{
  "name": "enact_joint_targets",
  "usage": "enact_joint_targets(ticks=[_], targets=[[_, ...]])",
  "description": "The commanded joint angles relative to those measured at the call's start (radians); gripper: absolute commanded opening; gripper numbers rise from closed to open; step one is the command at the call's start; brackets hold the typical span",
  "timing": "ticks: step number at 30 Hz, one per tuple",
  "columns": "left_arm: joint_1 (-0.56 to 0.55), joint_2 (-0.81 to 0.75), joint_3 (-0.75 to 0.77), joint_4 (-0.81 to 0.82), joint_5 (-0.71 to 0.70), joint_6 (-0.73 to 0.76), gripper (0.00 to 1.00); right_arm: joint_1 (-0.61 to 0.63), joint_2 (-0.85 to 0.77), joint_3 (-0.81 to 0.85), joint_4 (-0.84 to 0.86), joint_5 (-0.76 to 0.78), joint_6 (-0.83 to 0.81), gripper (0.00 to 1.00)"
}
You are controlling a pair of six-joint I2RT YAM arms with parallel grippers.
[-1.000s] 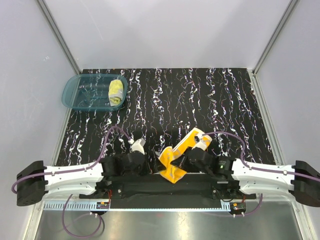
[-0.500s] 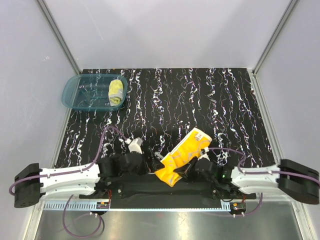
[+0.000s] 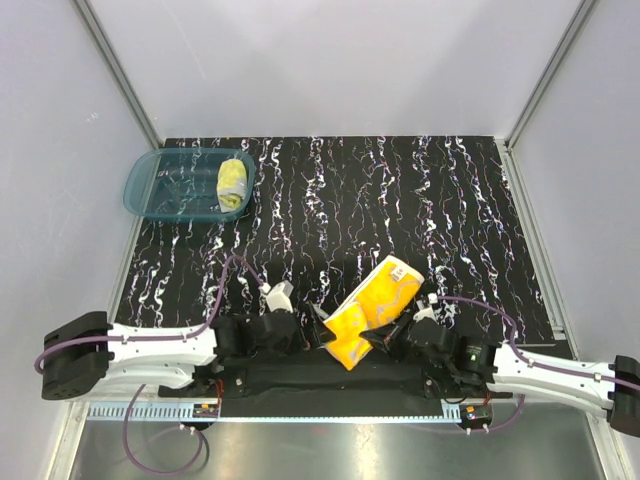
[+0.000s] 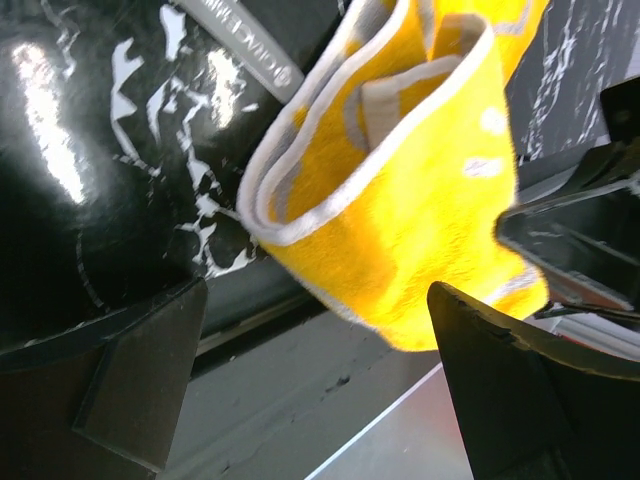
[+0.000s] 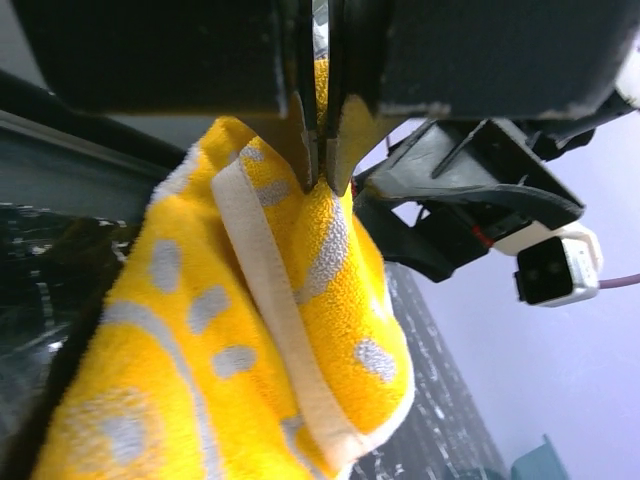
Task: Roll the towels
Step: Roll the towel
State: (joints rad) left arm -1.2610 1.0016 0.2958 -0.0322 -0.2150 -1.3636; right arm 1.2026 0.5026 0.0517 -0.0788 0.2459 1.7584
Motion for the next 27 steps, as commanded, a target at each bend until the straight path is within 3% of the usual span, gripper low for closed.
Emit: enact_joint_targets(ticks=[1, 4, 7, 11, 12, 15, 16, 19, 23, 27], targets=[[-0.005, 0.037, -0.001, 0.133, -0.066, 0.006, 0.99, 0.003, 0.010, -0.049, -0.046, 0.032, 0.003, 0.00], [-0.005, 0.081, 0.005, 0.173, -0.075, 0.011, 0.96, 0.003, 0.074, -0.050, 0.013, 0.024, -0.007, 0.00], [-0.003, 0.130, 0.011, 0.228, -0.066, 0.020, 0.86, 0.002, 0.166, -0.050, 0.101, 0.023, -0.020, 0.00], [-0.003, 0.198, 0.034, 0.284, -0.052, 0.044, 0.60, 0.003, 0.279, -0.050, 0.184, 0.030, -0.034, 0.00], [-0.003, 0.207, 0.039, 0.290, -0.050, 0.063, 0.47, 0.003, 0.293, -0.050, 0.204, 0.030, -0.034, 0.00], [-0.005, 0.223, 0.057, 0.295, -0.043, 0.096, 0.28, 0.003, 0.323, -0.043, 0.194, 0.030, -0.056, 0.00], [-0.005, 0.216, 0.060, 0.290, -0.041, 0.104, 0.16, 0.003, 0.336, -0.026, 0.168, 0.030, -0.069, 0.00], [0.006, 0.122, 0.085, 0.175, -0.052, 0.135, 0.03, 0.003, 0.402, 0.083, 0.111, 0.017, -0.135, 0.00], [0.102, -0.018, 0.137, -0.084, -0.022, 0.219, 0.01, 0.003, 0.592, 0.177, 0.189, -0.034, -0.178, 0.00], [0.253, -0.092, 0.144, -0.185, 0.097, 0.366, 0.02, 0.002, 0.856, 0.272, 0.417, -0.109, -0.197, 0.00]])
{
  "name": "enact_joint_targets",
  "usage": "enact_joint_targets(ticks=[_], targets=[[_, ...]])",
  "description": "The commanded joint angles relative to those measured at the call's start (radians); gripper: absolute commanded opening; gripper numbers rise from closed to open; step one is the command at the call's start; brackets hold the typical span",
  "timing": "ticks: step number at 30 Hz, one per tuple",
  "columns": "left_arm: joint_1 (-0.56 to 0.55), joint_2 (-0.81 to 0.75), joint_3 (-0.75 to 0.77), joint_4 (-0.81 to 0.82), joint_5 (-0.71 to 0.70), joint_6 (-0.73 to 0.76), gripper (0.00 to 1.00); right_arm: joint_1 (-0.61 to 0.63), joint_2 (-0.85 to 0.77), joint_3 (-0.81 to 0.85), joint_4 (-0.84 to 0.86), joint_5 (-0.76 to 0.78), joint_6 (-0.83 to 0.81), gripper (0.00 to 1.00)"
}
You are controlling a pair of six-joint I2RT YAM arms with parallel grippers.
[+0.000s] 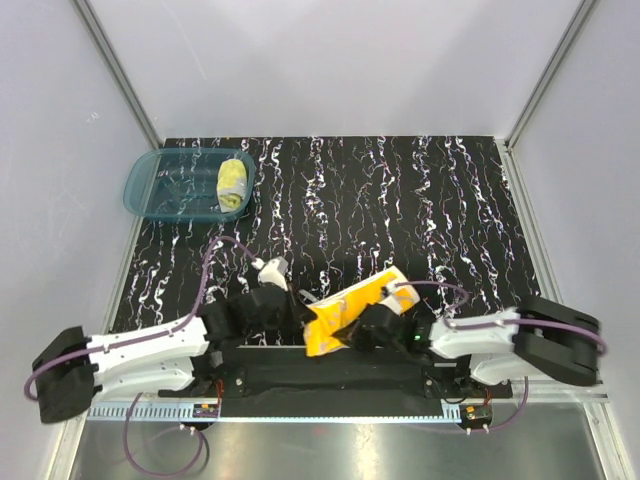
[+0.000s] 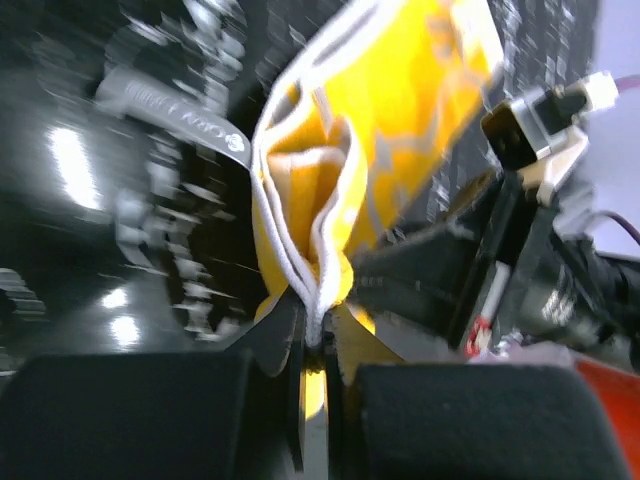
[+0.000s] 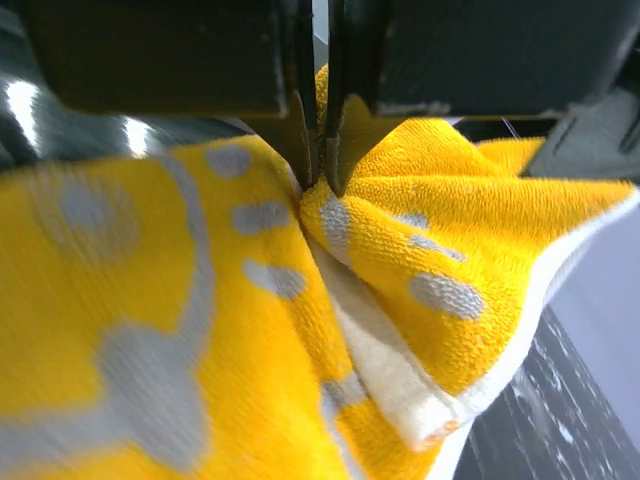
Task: Roll the towels
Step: Roll the towel
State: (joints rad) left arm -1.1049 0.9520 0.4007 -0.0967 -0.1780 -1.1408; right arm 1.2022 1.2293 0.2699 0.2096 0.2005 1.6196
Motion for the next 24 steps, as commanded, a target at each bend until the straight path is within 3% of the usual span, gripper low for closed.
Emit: enact_joint_targets(ticks=[1, 3, 8, 11, 16, 17, 24], targets=[[0.127, -0.032, 0.043, -0.136, 0.083, 0.170, 0.03, 0.000, 0.239, 0.075, 0.167, -0.105, -0.063, 0.00], [0.203, 0.000, 0.061, -0.184, 0.149, 0.237, 0.06, -0.012, 0.344, 0.152, 0.270, -0.156, -0.075, 0.00], [0.241, 0.113, 0.111, -0.224, 0.198, 0.299, 0.05, -0.070, 0.579, 0.227, 0.508, -0.291, -0.078, 0.00], [0.253, 0.100, 0.162, -0.280, 0.181, 0.314, 0.05, -0.090, 0.607, 0.268, 0.461, -0.317, -0.107, 0.00], [0.260, 0.102, 0.309, -0.428, 0.140, 0.375, 0.13, -0.093, 0.564, 0.339, 0.303, -0.294, -0.181, 0.22], [0.258, 0.111, 0.341, -0.445, 0.146, 0.380, 0.13, -0.093, 0.556, 0.344, 0.278, -0.288, -0.193, 0.32], [0.260, 0.198, 0.302, -0.351, 0.146, 0.360, 0.13, -0.110, 0.469, 0.413, 0.105, -0.233, -0.273, 0.59]])
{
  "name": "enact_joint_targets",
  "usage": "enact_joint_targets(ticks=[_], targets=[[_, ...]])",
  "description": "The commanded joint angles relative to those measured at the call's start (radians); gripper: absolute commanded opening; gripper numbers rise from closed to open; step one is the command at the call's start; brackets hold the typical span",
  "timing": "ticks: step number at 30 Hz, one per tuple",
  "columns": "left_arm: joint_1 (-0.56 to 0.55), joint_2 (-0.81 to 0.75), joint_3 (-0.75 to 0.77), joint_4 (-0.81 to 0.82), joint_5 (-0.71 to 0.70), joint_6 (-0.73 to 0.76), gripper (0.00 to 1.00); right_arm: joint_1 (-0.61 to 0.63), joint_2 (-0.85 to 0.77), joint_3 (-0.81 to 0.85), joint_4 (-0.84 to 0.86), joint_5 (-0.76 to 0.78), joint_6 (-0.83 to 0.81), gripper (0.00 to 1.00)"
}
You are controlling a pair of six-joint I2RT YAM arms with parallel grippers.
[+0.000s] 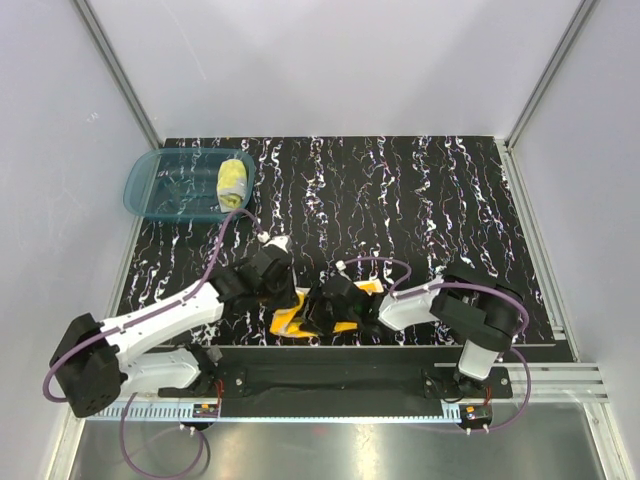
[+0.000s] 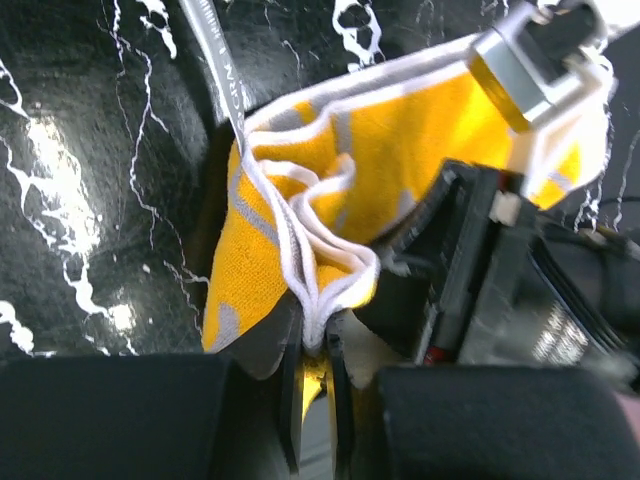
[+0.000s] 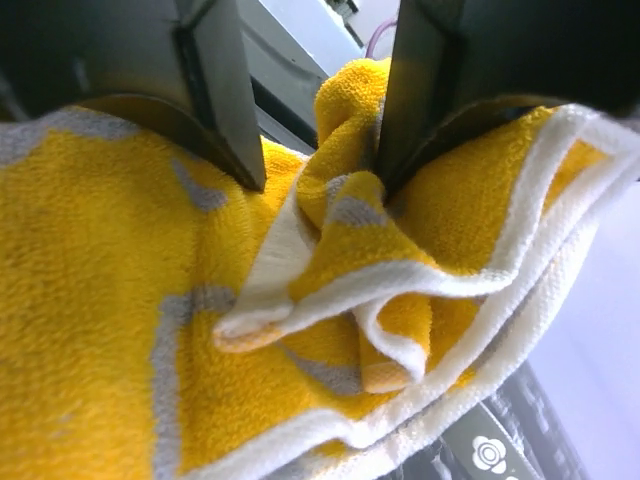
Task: Roll the towels
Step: Roll the towel
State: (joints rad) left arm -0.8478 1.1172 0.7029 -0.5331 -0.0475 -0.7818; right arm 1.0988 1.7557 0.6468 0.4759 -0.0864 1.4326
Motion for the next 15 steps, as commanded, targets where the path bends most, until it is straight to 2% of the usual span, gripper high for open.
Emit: enact_joint_targets(ticks=[1, 6, 7, 8, 12, 15], targets=[[0.001, 0.062, -0.006, 0.099, 0.017, 0.000, 0.13, -0.008, -0.071, 0.057, -0.204, 0.063, -0.098, 0.61], [0.001, 0.157, 0.024, 0.156, -0.015, 0.006, 0.10, -0.007, -0.162, 0.137, -0.555, 0.131, -0.190, 0.77], [0.003, 0.191, 0.036, 0.156, -0.023, 0.009, 0.09, -0.007, -0.189, 0.166, -0.604, 0.160, -0.201, 0.84], [0.001, 0.208, 0.064, 0.154, -0.032, 0.015, 0.08, -0.007, -0.199, 0.177, -0.684, 0.163, -0.216, 0.84], [-0.005, 0.286, 0.128, 0.137, -0.058, 0.045, 0.06, -0.007, -0.251, 0.208, -0.812, 0.172, -0.239, 0.88], [-0.025, 0.340, 0.176, 0.110, -0.100, 0.062, 0.05, -0.005, -0.382, 0.179, -0.891, 0.198, -0.230, 0.88]])
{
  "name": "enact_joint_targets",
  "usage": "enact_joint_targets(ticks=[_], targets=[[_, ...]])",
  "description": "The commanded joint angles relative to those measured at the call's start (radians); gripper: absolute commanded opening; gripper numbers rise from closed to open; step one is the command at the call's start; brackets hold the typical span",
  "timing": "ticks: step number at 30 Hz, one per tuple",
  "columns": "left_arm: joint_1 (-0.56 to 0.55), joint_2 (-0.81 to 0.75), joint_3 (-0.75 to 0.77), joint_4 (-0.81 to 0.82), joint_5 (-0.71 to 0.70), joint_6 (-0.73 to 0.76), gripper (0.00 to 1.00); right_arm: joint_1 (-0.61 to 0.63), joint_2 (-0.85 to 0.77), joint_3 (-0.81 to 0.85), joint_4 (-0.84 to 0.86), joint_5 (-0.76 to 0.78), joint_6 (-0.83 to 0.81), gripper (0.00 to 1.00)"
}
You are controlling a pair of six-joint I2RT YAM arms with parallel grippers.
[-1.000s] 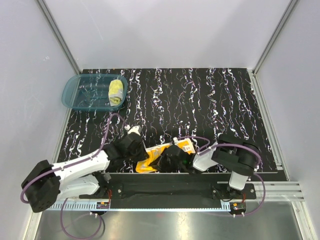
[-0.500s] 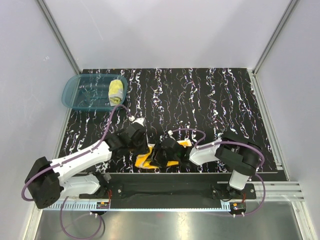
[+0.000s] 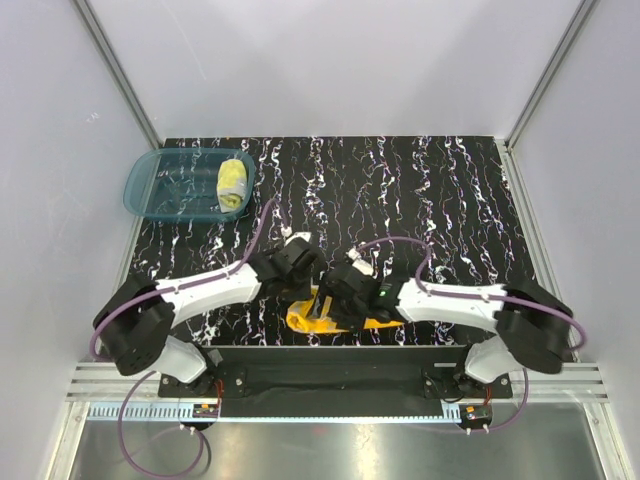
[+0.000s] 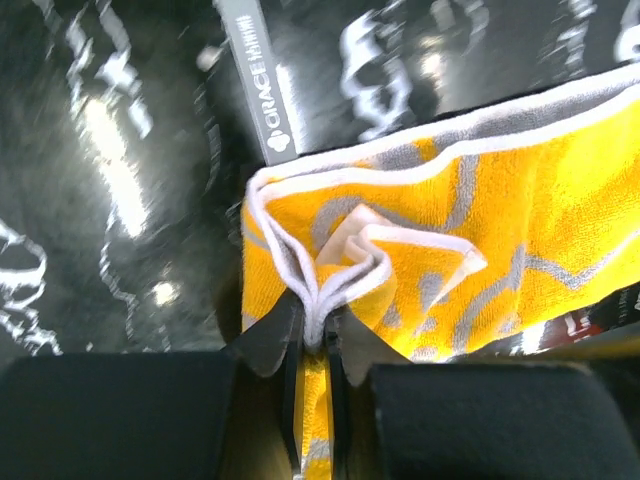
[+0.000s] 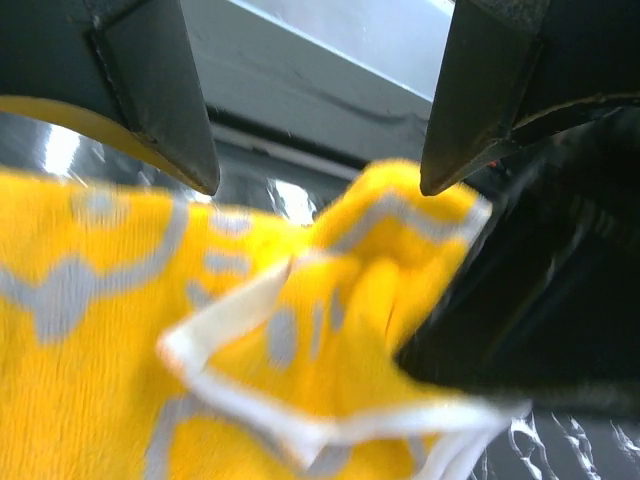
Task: Roll the towels
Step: Roll the towel
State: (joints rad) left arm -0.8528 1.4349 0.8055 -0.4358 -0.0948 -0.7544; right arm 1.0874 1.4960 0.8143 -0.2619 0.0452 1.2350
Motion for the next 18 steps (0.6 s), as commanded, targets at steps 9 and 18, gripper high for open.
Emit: enact_joint_targets(ticks=[9, 18], targets=[[-0.083, 0.088, 0.251, -0.245, -0.350, 0.113, 0.03, 0.006, -0.524, -0.061, -0.523, 0.315, 0.023, 0.91], [-0.144, 0.329, 0.512, -0.526, -0.657, 0.090, 0.02, 0.006, -0.629, -0.035, -0.616, 0.369, 0.043, 0.91]])
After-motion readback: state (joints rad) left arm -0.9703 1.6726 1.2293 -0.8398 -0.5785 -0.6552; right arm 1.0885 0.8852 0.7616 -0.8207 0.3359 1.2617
